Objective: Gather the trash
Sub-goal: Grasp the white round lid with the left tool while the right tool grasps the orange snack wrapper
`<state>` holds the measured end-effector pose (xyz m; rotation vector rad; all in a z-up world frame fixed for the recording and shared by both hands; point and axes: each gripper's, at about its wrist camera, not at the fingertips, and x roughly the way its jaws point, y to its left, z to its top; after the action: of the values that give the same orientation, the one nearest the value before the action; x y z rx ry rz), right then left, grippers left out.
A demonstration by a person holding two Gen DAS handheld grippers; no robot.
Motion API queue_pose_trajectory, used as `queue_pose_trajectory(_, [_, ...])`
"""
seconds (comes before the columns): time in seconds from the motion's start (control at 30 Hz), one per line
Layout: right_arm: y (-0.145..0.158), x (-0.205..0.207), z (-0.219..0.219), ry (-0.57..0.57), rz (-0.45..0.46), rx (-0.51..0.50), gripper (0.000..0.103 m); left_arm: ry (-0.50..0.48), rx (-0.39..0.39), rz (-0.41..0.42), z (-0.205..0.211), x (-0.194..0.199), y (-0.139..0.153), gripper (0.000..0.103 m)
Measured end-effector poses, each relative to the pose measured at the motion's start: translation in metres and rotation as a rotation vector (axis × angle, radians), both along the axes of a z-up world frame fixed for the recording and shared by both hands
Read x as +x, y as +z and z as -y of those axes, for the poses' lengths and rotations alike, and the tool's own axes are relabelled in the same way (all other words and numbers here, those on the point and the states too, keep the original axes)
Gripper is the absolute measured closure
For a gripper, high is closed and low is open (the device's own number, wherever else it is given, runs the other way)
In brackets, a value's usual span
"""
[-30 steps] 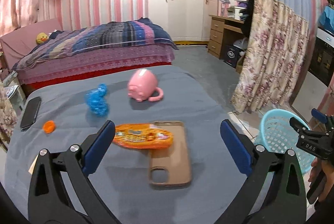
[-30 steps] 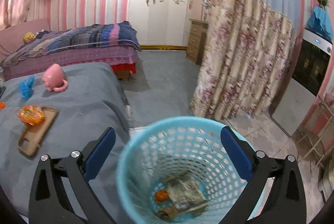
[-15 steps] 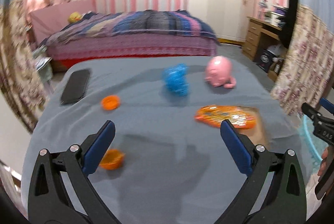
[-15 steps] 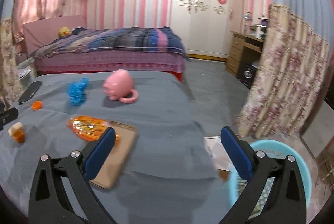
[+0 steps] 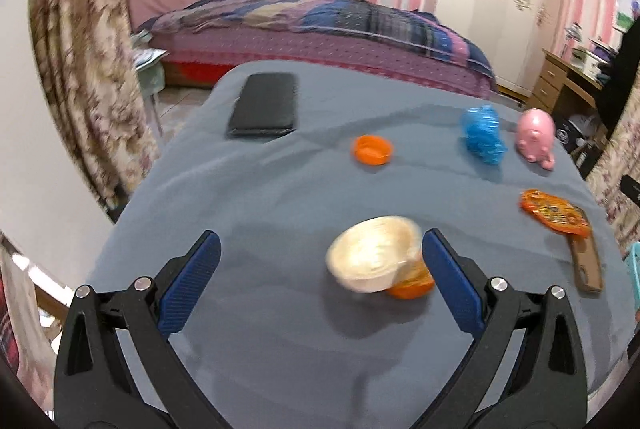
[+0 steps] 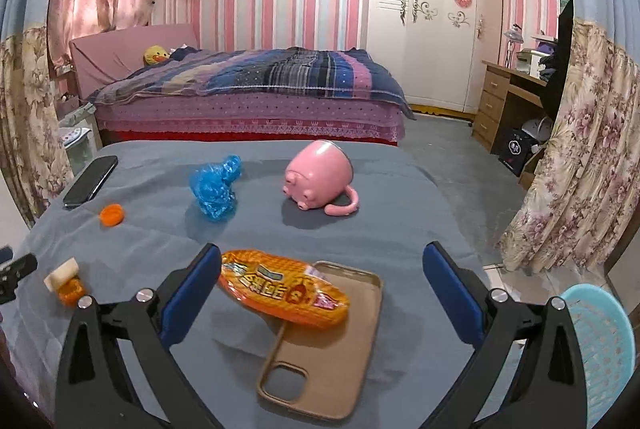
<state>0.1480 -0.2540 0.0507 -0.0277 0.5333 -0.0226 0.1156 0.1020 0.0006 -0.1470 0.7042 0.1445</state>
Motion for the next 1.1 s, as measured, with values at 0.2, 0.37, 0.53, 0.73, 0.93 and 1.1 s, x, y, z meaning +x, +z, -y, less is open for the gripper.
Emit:
queue_pose_trajectory(0.2, [-0.022,0.003,0.001,-0.044,-0.027,-0.058,0.005,0.013,-0.04,-0.066,-0.021,-0.003,-0.027,0.006])
queue_pose_trajectory(0.37, [-0.026,0.004,0.021,-0.105,-0.035,-0.049,0.005,-0.029,-0.08,-0.064,-0.007,0.003,-0.03,0.006])
queue_pose_trajectory(0.53, [-0.031,0.01,0.035,-0.13,-0.065,-0.021,0.005,-0.09,-0.037,-0.068,0.023,0.013,-0.028,0.006])
queue_pose_trajectory(0.73, [-0.036,0.017,0.021,-0.108,-0.076,-0.069,0.005,-0.094,-0.09,-0.092,0.028,0.035,-0.03,0.006])
queue_pose_trajectory(0.93, [-0.042,0.028,0.01,-0.081,-0.096,-0.038,0.005,-0.094,-0.223,-0.134,0.012,0.045,-0.04,0.02])
queue_pose_trajectory(1.1, [-0.048,0.033,-0.001,-0.044,-0.114,-0.016,0.005,-0.09,-0.247,-0.137,0.011,0.048,-0.041,0.029])
